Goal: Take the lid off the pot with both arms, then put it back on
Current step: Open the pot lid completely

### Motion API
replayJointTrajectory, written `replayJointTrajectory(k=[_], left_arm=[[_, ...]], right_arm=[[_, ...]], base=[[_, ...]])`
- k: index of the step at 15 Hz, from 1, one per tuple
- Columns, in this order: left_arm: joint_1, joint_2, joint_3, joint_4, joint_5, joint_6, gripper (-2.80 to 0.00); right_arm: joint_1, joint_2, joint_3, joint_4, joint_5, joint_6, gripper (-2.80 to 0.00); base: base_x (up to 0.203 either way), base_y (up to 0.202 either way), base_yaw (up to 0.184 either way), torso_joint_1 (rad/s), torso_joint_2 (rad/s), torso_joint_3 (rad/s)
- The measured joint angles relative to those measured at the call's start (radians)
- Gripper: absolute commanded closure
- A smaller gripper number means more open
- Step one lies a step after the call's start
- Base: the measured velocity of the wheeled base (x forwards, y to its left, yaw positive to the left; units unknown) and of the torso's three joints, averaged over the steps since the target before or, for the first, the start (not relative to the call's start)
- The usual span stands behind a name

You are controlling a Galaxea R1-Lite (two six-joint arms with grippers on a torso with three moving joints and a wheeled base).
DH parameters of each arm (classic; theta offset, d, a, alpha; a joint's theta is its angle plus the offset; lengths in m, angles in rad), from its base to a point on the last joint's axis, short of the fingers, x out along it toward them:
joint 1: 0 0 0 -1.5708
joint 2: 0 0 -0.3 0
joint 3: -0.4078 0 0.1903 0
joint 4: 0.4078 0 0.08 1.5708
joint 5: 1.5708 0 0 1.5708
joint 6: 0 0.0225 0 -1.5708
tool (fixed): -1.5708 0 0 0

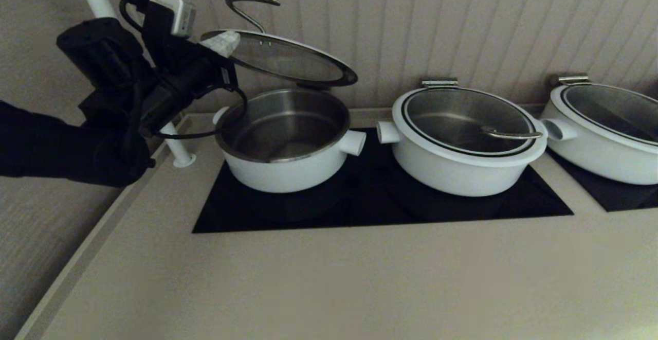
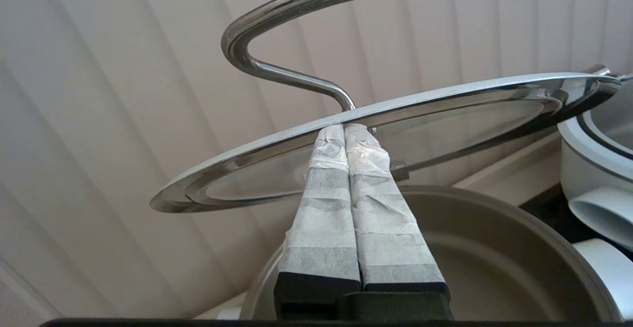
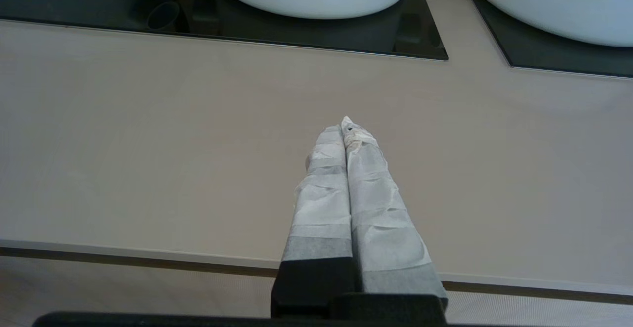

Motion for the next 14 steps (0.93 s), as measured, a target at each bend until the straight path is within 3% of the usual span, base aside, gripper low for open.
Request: replayJointTrajectory(k=[14], left_arm=[[0.000,0.145,-0.251,0.004,-0.001,-0.002,0.00]], right_arm=[[0.000,0.000,0.000,0.000,0.000,0.000,0.00]], base=[[0.000,0.000,0.000,0.000,0.00,0.000]])
